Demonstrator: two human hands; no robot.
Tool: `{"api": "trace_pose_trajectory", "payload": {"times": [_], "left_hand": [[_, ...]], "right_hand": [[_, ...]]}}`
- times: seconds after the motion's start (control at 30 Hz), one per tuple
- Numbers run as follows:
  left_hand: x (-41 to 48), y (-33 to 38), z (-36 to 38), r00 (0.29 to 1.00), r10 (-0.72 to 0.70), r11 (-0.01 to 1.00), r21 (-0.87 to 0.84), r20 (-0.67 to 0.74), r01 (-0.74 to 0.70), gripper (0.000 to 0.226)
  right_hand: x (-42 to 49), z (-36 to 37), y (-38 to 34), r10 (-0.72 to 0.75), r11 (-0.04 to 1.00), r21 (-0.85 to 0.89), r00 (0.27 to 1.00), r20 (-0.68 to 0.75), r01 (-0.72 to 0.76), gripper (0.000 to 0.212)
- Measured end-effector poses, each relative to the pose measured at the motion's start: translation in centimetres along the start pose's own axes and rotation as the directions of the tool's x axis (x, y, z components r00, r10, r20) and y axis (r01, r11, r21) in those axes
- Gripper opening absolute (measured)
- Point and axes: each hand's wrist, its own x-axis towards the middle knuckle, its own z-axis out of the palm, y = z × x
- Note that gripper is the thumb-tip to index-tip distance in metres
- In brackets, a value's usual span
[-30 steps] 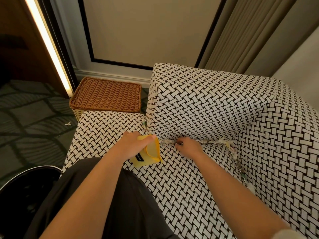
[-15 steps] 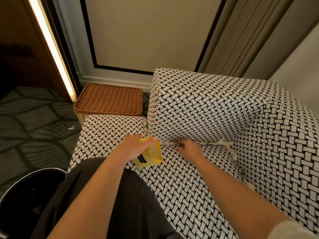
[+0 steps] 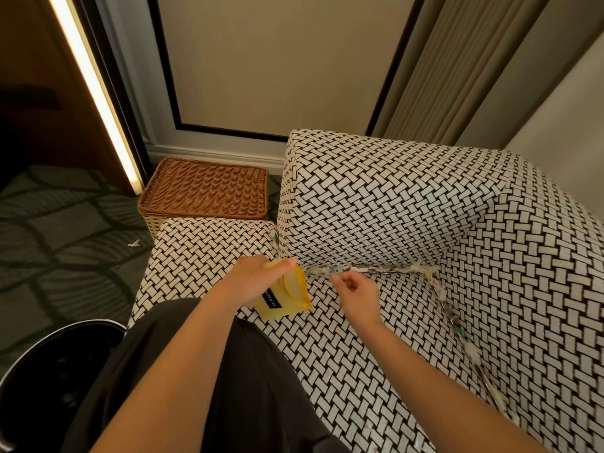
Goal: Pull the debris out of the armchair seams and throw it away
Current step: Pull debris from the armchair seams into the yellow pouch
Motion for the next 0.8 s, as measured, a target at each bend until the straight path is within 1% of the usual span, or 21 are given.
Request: {"api": "trace_pose_trajectory", "payload": {"times": [0.07,0.1,0.17,0.23,0.33,0.43,0.5,0.57,0.63,0.7,0.8], "left_hand": [[0.2,0.0,0.2,1.0,-0.006,1.0,0.002,0.002,0.006,0.093],[0.2,0.0,0.3,1.0,-0.012,1.0,0.008,0.003,0.012,0.092],[0.0,0.2,0.4,1.0,-0.012,0.999,0.034,0.001,0.012,0.09],[0.0,0.2,0.3,1.0,-0.009,0.999,0.051,0.013,0.008,0.09],[-0.1,0.3,0.2,1.0,-0.017,0.999,0.051,0.018,0.016,0.091],[-0.2,0.4,0.2,0.999,-0.043,0.999,0.028,0.012,0.043,0.091],[-0.3,0.5,0.2,0.999,-0.045,0.998,0.036,0.015,0.044,0.091],[-0.3,0.5,0.2,0.999,-0.038,0.998,0.045,0.025,0.037,0.09],[-0.4,0.4,0.2,0.999,-0.032,0.998,0.053,0.026,0.031,0.09],[-0.4,0.4,0.1,0.999,-0.027,0.998,0.065,0.022,0.025,0.089],[-0.2,0.4,0.1,0.999,-0.029,0.997,0.075,0.019,0.027,0.088]], "right_hand": [[-0.9,0.3,-2.4,-0.041,0.99,0.141,0.995,0.09,0.028,0.018],[-1.5,0.5,-3.3,-0.084,0.985,0.161,0.987,0.138,0.061,0.016],[-2.4,1.3,-4.5,-0.19,0.976,0.144,0.96,0.205,0.162,0.014],[-3.0,2.1,-4.8,-0.249,0.968,0.098,0.941,0.229,0.232,0.017],[-3.3,2.7,-4.5,-0.266,0.963,0.09,0.947,0.181,0.253,0.021],[-2.8,2.2,-3.4,-0.186,0.979,0.103,0.98,0.068,0.179,0.017],[-1.8,1.5,-1.9,-0.119,0.993,0.003,0.992,0.035,0.119,0.014],[-0.5,0.7,0.0,-0.057,0.985,-0.16,0.998,0.019,0.059,0.019],[0.6,-0.3,1.8,-0.017,0.946,-0.324,1.0,-0.001,0.016,0.027],[1.6,-1.0,2.9,0.001,0.884,-0.467,1.0,-0.013,-0.007,0.034],[3.1,-1.3,3.0,0.044,0.822,-0.568,0.999,0.03,-0.019,0.041]]}}
